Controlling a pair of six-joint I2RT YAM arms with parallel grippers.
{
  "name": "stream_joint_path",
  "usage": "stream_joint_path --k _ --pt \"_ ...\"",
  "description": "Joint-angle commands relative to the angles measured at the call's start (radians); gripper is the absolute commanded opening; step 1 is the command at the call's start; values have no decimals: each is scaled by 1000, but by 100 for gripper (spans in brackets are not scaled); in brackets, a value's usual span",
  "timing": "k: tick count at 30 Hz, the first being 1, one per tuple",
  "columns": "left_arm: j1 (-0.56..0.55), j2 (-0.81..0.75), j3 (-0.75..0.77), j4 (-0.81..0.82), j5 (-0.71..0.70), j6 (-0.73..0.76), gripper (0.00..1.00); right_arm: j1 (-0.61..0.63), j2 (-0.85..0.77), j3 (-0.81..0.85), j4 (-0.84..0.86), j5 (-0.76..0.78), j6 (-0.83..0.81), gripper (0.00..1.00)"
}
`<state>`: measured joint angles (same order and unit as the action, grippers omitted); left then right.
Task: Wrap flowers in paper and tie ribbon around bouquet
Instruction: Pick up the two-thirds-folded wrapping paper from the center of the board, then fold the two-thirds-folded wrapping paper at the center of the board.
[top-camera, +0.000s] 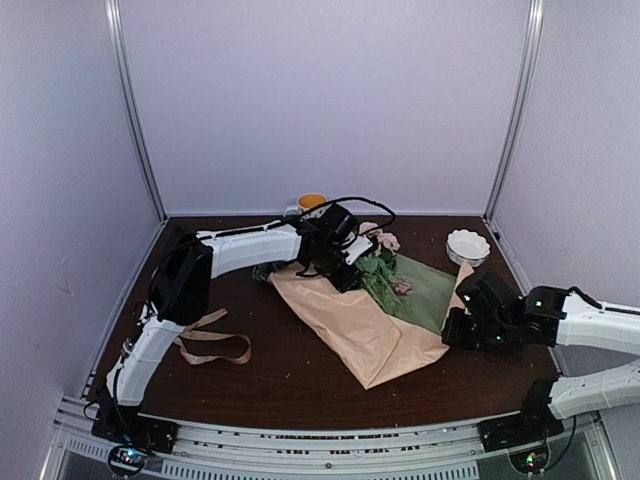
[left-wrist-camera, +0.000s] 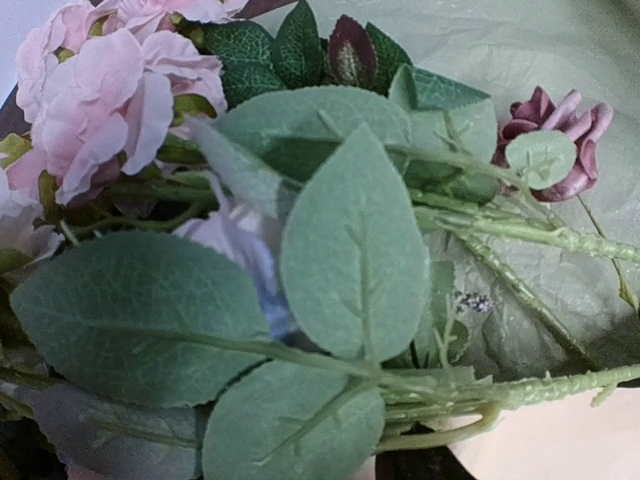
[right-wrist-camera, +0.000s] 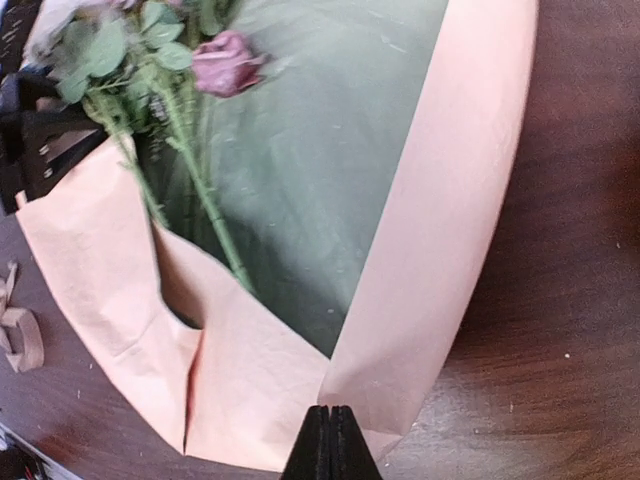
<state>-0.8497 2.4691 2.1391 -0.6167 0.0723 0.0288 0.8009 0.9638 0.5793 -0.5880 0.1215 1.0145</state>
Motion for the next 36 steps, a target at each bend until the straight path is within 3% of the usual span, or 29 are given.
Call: stream_joint_path --k 1,12,20,27,36 --pt "5 46 36 -56 18 0 45 124 68 124 -52 164 -116 0" --pt "13 42 34 -57 34 -5 44 384 264 233 10 210 -462 0" --pt "36 -35 -92 42 69 -29 44 532 391 232 106 175 -685 0" --pt "67 -68 -142 90 133 -45 44 555 530 238 154 191 -783 0" --pt "78 -196 -285 185 215 -27 50 559 681 287 135 219 -796 0"
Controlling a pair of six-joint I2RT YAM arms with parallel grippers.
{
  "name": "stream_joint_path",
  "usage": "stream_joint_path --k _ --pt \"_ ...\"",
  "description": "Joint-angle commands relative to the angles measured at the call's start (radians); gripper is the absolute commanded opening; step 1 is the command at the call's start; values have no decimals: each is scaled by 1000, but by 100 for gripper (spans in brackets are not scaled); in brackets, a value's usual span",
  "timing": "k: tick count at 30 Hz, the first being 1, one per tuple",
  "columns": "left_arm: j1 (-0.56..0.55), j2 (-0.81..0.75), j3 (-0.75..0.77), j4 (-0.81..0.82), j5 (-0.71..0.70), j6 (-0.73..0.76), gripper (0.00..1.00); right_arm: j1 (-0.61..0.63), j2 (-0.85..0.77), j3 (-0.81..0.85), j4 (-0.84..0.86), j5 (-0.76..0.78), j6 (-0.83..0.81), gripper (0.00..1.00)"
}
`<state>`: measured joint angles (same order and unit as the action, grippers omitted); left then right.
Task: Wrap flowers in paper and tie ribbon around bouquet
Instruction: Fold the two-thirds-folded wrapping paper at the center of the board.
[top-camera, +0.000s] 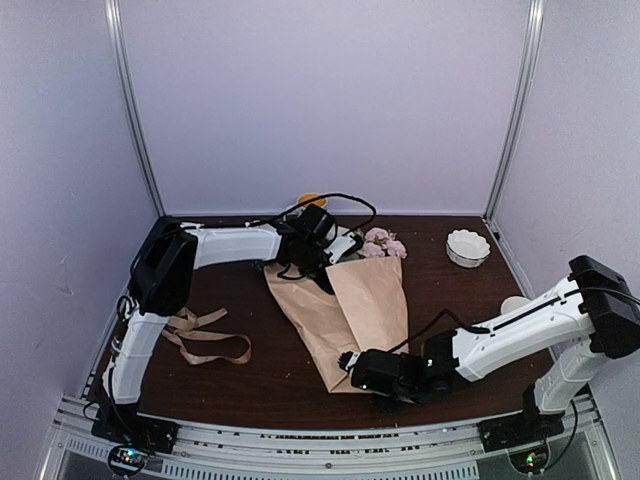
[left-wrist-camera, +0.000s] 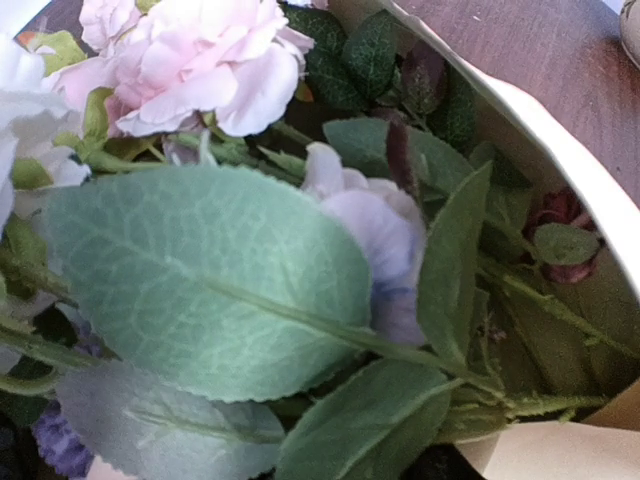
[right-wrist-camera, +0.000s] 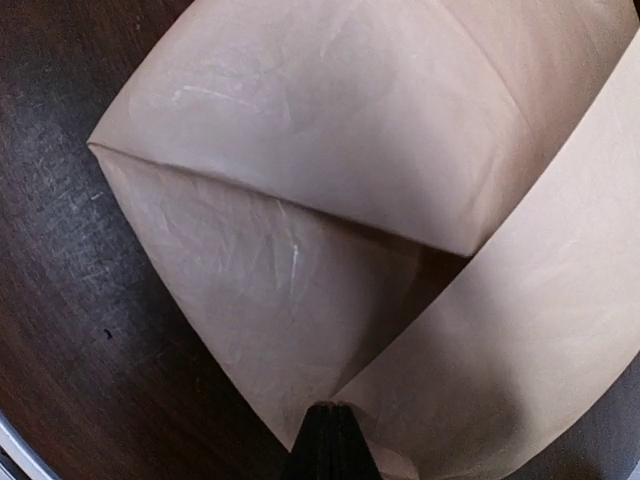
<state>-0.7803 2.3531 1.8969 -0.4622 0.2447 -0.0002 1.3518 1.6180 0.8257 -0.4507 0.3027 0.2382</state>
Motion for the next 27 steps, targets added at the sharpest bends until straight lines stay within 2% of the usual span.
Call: stream_joint_path --k 1,6,13,19,22,27 --pt "9 -97 -52 31 45 8 51 9 31 44 -6 38 -20 0" --pt "16 -182 -106 20 52 34 57 9 39 71 -45 48 -21 0" --pt "52 -239 -184 -18 65 45 58 8 31 76 -58 33 -20 0" --pt "52 -363 -312 55 60 83 61 8 46 75 -52 23 -16 0" --pt "57 -335 -317 3 52 103 60 8 42 84 -65 35 -13 0" --pt "59 -215 -251 -47 140 98 58 8 -35 102 -93 83 5 0"
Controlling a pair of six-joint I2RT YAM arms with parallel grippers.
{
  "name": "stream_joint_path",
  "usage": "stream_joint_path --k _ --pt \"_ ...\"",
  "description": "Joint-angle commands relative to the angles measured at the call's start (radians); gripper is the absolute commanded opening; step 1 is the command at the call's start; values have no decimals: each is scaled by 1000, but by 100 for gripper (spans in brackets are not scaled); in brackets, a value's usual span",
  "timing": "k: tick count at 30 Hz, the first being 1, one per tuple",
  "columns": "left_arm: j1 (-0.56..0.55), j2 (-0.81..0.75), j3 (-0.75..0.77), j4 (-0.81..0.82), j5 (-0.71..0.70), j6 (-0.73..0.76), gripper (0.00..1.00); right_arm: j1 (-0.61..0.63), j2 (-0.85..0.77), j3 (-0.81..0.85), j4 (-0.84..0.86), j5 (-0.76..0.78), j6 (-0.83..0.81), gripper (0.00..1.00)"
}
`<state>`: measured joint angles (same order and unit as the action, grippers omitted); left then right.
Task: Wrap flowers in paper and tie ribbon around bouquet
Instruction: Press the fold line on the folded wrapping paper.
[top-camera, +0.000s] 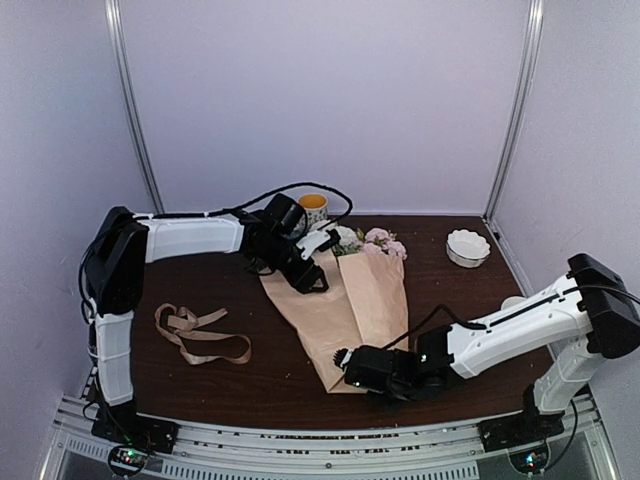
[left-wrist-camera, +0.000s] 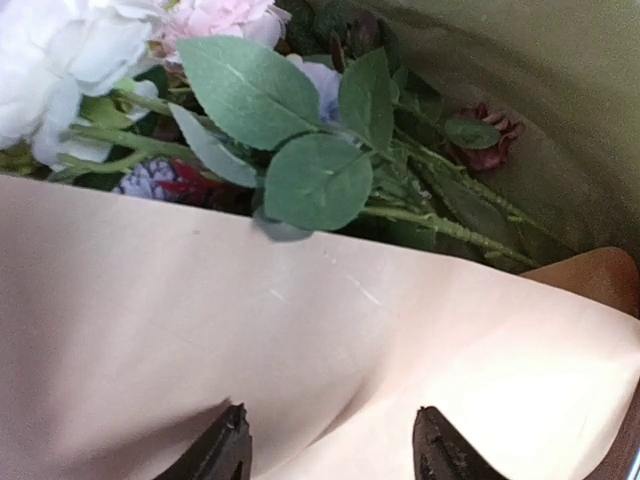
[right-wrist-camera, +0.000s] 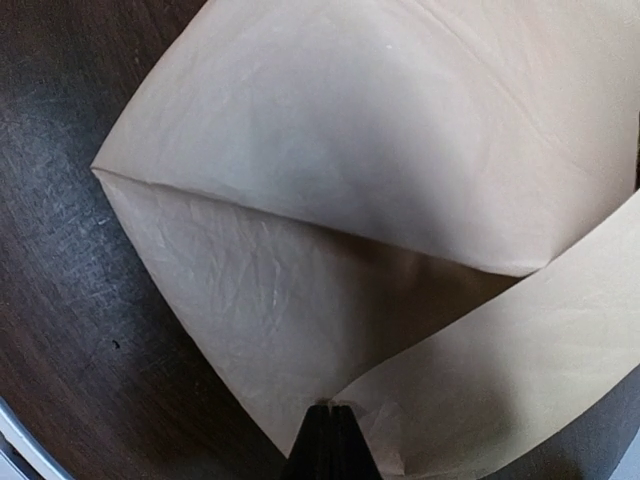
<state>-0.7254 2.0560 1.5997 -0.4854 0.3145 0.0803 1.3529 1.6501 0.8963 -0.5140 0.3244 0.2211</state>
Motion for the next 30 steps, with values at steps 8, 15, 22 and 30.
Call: stream_joint_path --k 8,15,22,30 --pt "-19 222 164 -129 87 33 57 7 -236 -14 176 -9 6 0" --pt "-17 247 154 -110 92 13 57 9 -105 23 216 -220 -142 0" --pt "21 205 121 -11 188 -24 56 9 62 93 158 -260 -186 0" --pt "52 55 48 102 270 -34 59 2 119 131 104 -254 -192 0"
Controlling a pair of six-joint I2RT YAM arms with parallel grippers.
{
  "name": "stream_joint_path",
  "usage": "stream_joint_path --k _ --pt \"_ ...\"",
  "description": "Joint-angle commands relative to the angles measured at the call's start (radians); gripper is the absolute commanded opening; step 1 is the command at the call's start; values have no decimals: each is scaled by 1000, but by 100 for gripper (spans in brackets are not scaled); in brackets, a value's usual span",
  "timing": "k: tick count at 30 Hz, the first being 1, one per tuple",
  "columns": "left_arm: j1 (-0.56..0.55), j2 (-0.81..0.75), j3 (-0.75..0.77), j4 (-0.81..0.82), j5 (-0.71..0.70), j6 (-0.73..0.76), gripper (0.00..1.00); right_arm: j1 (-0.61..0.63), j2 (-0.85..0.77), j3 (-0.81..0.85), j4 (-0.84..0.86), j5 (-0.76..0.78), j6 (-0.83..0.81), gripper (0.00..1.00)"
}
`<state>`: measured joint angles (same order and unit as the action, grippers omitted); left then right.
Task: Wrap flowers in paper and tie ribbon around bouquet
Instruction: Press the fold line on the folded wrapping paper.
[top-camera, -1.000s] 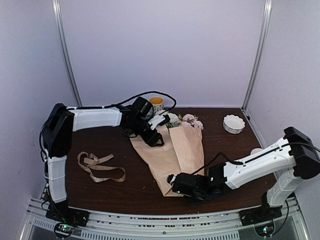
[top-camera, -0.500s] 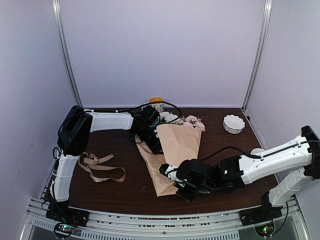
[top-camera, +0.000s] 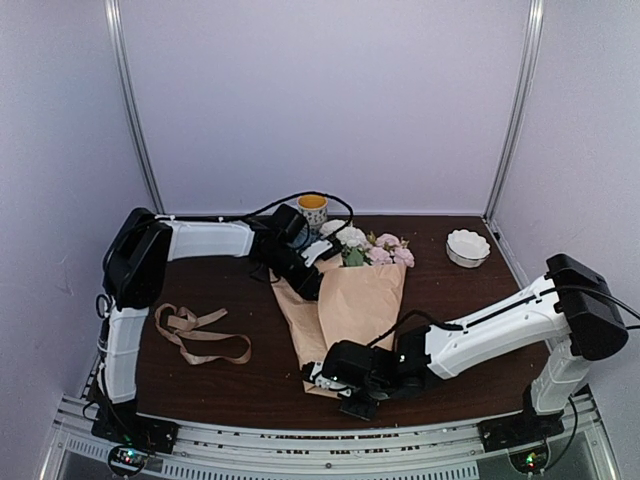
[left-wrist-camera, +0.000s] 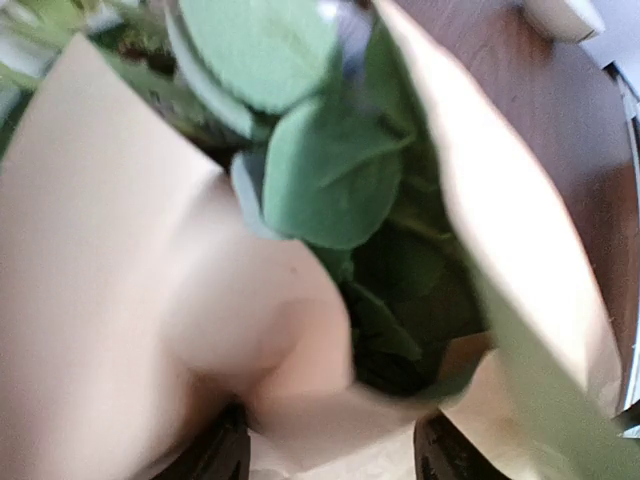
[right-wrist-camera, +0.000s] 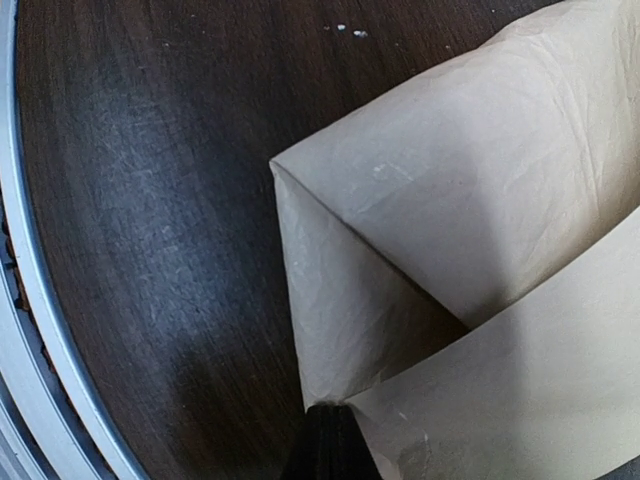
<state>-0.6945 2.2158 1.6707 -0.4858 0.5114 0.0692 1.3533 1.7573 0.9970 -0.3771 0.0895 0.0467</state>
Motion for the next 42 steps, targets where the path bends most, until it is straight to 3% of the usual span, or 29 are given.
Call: stream_joint_path --k 1,8,13,17,23,25,27,30,32,33,37,42 --pt "30 -120 -31 112 80 -34 60 0 13 32 -38 -20 -18 0" --pt "96 -266 -164 201 94 -85 63 -1 16 26 -46 -23 -17 0" --pt "108 -325 -250 246 215 -74 70 -1 19 29 -48 -17 -22 0" --pt "94 -334 -322 302 298 -68 83 -1 19 26 -48 -14 -19 0" --pt "50 -243 -250 252 221 -71 83 -1 20 29 -50 -15 -24 0" --pt "49 -208 -219 264 200 -102 79 -1 22 31 -51 -14 -24 0" --pt "46 -189 -208 312 206 -147 69 -1 22 31 -52 -15 -24 0" --pt "43 -180 -204 352 219 -175 39 -1 25 34 -54 -13 -23 0" --pt "42 -181 -208 348 220 -174 6 0 24 34 -55 -11 -20 0" --pt "43 -183 -211 331 206 -170 0 0 24 33 -56 -10 -19 0" --pt "60 -187 -248 293 125 -181 0 -1 19 31 -55 -8 -20 0" --pt "103 -163 -291 278 26 -202 0 0 11 33 -68 -2 -18 21"
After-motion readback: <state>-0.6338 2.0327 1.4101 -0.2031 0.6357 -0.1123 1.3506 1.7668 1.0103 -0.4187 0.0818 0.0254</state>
